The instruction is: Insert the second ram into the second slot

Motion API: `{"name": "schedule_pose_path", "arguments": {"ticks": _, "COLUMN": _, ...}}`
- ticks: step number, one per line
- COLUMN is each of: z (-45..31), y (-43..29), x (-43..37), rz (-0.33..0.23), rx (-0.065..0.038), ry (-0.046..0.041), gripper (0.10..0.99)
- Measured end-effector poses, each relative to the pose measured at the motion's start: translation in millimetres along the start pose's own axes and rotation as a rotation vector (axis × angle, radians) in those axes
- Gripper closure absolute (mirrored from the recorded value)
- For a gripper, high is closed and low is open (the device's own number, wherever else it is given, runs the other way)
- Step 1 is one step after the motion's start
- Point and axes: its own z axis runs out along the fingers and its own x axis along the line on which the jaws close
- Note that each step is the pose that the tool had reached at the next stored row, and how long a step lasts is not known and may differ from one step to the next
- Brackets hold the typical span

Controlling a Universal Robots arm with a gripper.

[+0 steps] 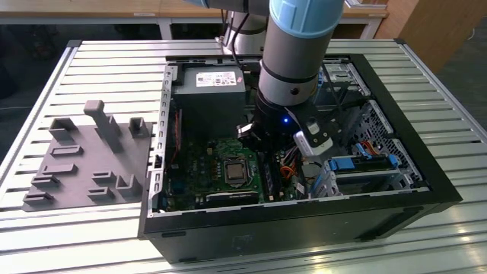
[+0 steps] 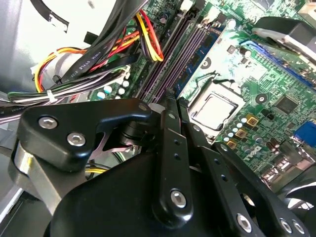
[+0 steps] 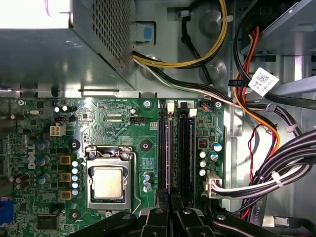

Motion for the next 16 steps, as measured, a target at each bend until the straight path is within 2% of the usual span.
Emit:
{"name": "schedule_pose_path", "arguments": {"ticks": 9, "z": 2.7, "y": 0.0, "x": -2.7, "rz": 0.000, "rx": -0.001, "ry": 0.0000, "gripper": 0.953}}
{"name": "schedule_pose_path", "arguments": {"ticks": 11, "z": 3.1, "y": 0.0, "x": -2.7, "rz": 0.000, "rx": -0.003, "ry": 0.0002, "gripper": 0.953}}
{"name": "schedule_pose_path", "arguments": {"ticks": 14, "z": 3.5, "y": 0.1, "x": -2.8, "rz": 0.000, "rx": -0.014, "ry": 0.0001, "gripper": 0.953}}
{"name": "schedule_pose_path", "arguments": {"ticks": 16, "z": 4.0, "y": 0.1, "x": -2.8, "rz": 0.000, "rx": -0.015, "ry": 0.0001, "gripper": 0.953}}
